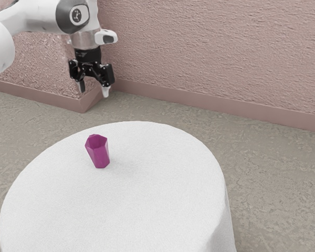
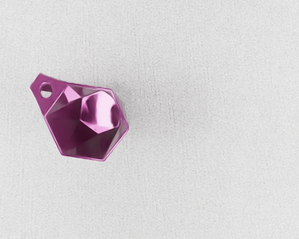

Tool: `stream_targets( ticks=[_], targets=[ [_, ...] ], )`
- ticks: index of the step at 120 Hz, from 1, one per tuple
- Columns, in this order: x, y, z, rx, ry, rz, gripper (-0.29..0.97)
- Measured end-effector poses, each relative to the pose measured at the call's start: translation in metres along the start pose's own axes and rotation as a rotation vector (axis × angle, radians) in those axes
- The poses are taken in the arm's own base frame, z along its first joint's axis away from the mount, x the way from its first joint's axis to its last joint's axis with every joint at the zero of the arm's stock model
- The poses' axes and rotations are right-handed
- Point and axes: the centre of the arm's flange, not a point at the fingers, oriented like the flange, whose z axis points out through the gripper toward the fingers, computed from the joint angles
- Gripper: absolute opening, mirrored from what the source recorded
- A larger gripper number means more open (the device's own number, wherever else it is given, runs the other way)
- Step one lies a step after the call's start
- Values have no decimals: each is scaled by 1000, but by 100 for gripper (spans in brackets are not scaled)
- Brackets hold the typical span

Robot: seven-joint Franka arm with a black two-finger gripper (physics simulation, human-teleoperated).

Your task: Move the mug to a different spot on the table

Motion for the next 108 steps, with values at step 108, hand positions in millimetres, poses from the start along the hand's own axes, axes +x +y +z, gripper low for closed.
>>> stream_targets(
  ticks=[108],
  targets=[
    [53, -111, 155, -231, -160, -428, 68]
  ],
)
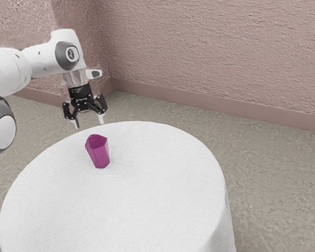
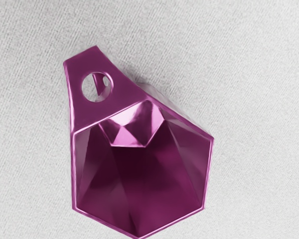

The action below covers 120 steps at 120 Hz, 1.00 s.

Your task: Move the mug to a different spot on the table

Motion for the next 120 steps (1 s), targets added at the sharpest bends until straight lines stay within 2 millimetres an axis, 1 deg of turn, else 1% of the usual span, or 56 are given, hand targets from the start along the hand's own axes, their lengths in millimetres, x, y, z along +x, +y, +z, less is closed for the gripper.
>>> stream_targets(
  ticks=[12, 40, 50, 64, 72, 84, 100, 120],
  targets=[
    [11, -10, 4, -7, 33, -37, 68],
    [29, -16, 18, 7, 81, -89, 68],
    [35, -22, 21, 9, 96, -116, 68],
    [38, -24, 21, 8, 113, -137, 68],
    [37, -25, 16, 8, 113, -147, 68],
    [38, -32, 14, 2, 111, -170, 68],
    [42, -37, 28, -47, 96, -238, 68],
    [47, -38, 38, -71, 101, -309, 68]
  ],
)
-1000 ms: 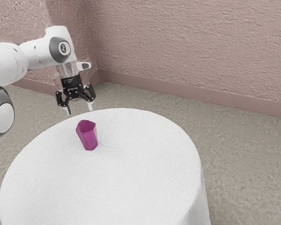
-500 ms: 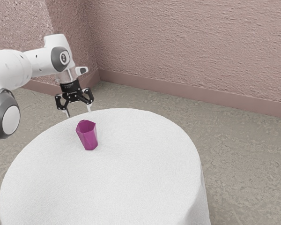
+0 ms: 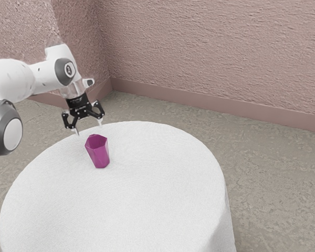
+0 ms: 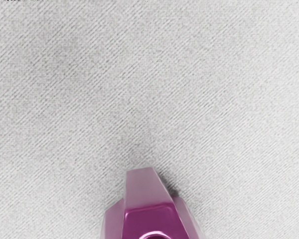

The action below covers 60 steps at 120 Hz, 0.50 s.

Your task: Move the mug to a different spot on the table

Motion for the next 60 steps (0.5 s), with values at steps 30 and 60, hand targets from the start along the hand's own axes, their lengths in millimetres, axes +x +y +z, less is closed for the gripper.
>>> stream_targets(
  ticks=[30, 60],
  targets=[
    [13, -2, 20, -25, 24, -84, 68],
    [26, -5, 47, 0, 44, -132, 68]
  ],
)
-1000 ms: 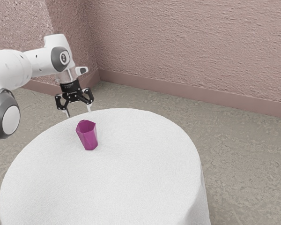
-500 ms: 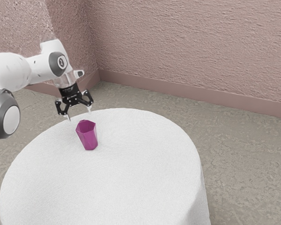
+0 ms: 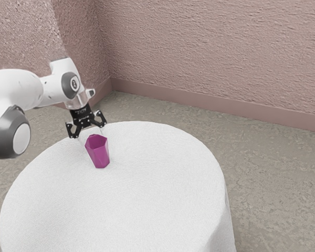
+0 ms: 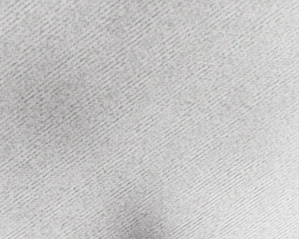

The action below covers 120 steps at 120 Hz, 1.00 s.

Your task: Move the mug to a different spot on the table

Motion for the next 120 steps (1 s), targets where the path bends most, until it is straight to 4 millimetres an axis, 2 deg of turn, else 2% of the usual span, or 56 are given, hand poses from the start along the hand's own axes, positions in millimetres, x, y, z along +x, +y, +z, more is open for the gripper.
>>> stream_targets(
  ticks=[17, 48, 88, 120],
  targets=[
    [3, -1, 8, 12, 5, -16, 68],
    [0, -4, 12, 5, -13, -49, 68],
    [-8, 1, 2, -8, -16, -59, 68],
    [-12, 3, 8, 4, -25, -60, 66]
  ],
)
